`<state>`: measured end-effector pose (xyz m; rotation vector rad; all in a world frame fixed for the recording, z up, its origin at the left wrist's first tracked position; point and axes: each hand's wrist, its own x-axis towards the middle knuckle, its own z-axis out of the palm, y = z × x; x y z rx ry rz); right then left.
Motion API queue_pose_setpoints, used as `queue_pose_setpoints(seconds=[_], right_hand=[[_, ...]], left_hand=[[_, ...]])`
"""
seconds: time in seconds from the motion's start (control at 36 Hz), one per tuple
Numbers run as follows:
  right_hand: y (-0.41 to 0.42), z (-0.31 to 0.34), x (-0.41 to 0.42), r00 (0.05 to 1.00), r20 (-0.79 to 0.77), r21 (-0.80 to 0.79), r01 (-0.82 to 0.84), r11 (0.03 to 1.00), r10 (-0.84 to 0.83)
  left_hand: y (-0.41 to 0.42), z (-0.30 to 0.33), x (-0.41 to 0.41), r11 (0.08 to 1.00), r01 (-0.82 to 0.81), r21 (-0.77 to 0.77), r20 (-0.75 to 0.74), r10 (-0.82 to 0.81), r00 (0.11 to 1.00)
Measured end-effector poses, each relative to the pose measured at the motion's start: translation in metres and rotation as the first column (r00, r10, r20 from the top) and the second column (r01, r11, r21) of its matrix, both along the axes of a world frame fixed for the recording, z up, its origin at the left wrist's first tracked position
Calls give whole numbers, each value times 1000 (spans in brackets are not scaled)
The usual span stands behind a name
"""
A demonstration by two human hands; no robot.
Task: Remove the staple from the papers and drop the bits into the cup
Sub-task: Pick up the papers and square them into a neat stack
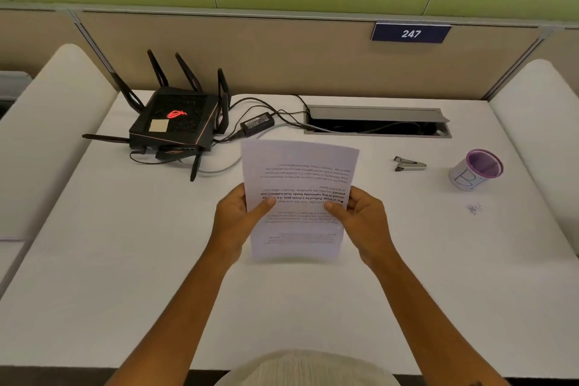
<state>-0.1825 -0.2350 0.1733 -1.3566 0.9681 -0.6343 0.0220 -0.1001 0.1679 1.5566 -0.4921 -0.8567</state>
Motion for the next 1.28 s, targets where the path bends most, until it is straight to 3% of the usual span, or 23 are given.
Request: queue_pose_setpoints(seconds=[0.19,0.39,0.61,0.81,0.94,1.14,1.28], right_hand=[[0,0,-6,997,49,-115,71,991,-66],[15,-34,-11,996,-57,-19,71,997,-71],[15,-34,-12,990,-29,-55,134,989,-136],[19,-62,-14,986,-153,-9,61,998,-62],[16,-55,-19,991,-134,-33,5,999,-10],[7,-44,-38,989,-44,146,-137,980,144],[11,-43,-40,988,53,235,-152,960,143]], left_hand=[[-6,11,-12,994,-69,-90,47,74,996],[7,-22,-29,998,-59,28,-1,59,998],[8,-16,-32,999,-49,-2,19,49,999],[10,-31,-43,995,-25,97,-15,27,1000],[11,-32,-43,991,-53,121,-63,61,996],[24,-30,-28,980,-187,72,-148,196,969],[34,-29,-24,967,-254,0,-263,245,933]])
